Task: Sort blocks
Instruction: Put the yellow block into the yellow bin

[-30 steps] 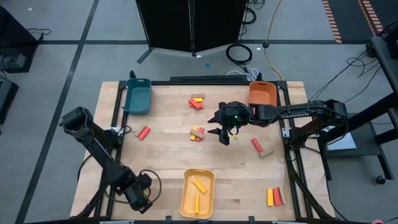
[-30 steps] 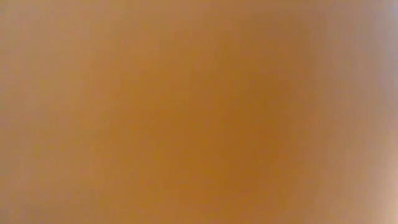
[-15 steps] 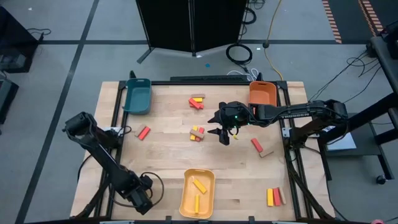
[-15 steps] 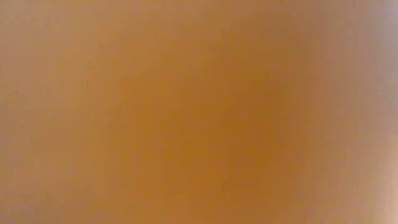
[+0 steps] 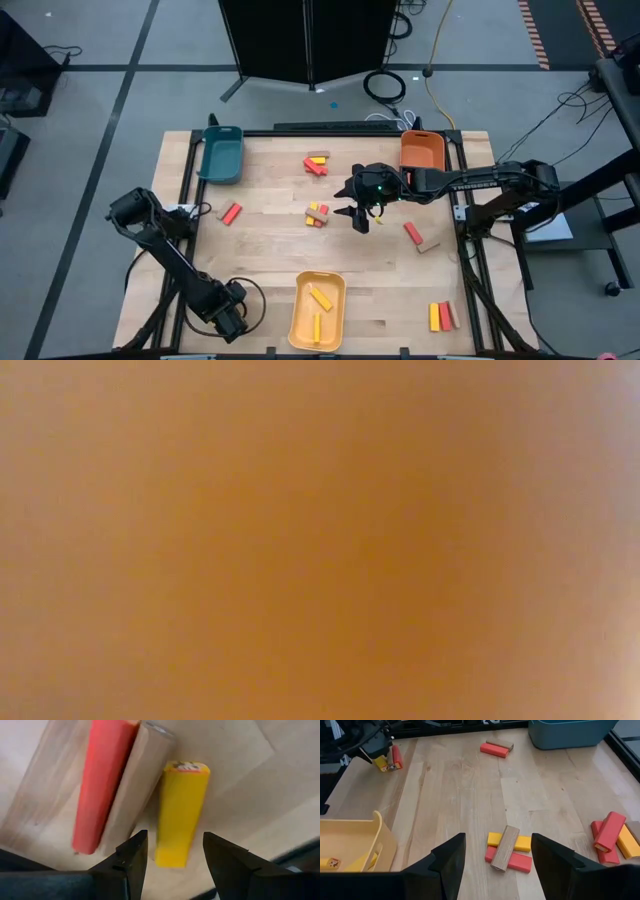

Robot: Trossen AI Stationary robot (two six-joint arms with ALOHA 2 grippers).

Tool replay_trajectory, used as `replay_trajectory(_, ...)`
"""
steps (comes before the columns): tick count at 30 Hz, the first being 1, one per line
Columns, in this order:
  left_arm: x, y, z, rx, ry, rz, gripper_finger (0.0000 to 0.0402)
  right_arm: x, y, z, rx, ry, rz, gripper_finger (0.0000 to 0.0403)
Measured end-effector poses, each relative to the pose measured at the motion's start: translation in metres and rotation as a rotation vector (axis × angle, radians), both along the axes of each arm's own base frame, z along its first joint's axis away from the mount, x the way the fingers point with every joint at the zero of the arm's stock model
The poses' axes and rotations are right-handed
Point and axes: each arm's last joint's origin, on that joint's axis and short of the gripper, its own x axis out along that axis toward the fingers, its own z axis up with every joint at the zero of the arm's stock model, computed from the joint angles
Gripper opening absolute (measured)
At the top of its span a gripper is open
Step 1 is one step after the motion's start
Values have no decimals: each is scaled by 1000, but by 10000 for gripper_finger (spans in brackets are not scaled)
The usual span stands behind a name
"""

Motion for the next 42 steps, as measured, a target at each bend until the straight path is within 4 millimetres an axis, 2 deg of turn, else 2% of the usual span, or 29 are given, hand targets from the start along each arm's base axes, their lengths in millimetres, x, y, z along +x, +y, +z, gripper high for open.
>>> replay_trajectory(7, 1, -2, -10, 20, 31, 1, 181, 0, 0, 0, 0, 0, 0, 192)
replay_trajectory(10, 1, -2, -10, 21, 32, 2, 152, 0, 0, 0, 0, 1, 0, 192)
replay_trajectory(15, 3, -2, -10, 3, 22, -12, 78, 0, 0, 0, 0, 0, 0, 192)
replay_trajectory(20, 10, -4, -1, 17, -37, -73, 78, 0, 0, 0, -1, 0, 1, 192)
replay_trajectory(27, 24, 17, 44, 9, -293, -68, 78, -1, 0, -1, -8, 15, 5, 192)
replay_trajectory(32, 38, 41, 82, 89, -638, -77, 81, -9, -1, 0, -18, 64, 7, 192)
replay_trajectory(38, 78, 61, 107, 44, -987, -145, 82, -25, -2, 8, 42, 112, -43, 192)
replay_trajectory(42, 108, 66, 110, -37, -1163, -170, 84, -40, 3, 12, 115, 178, -81, 192)
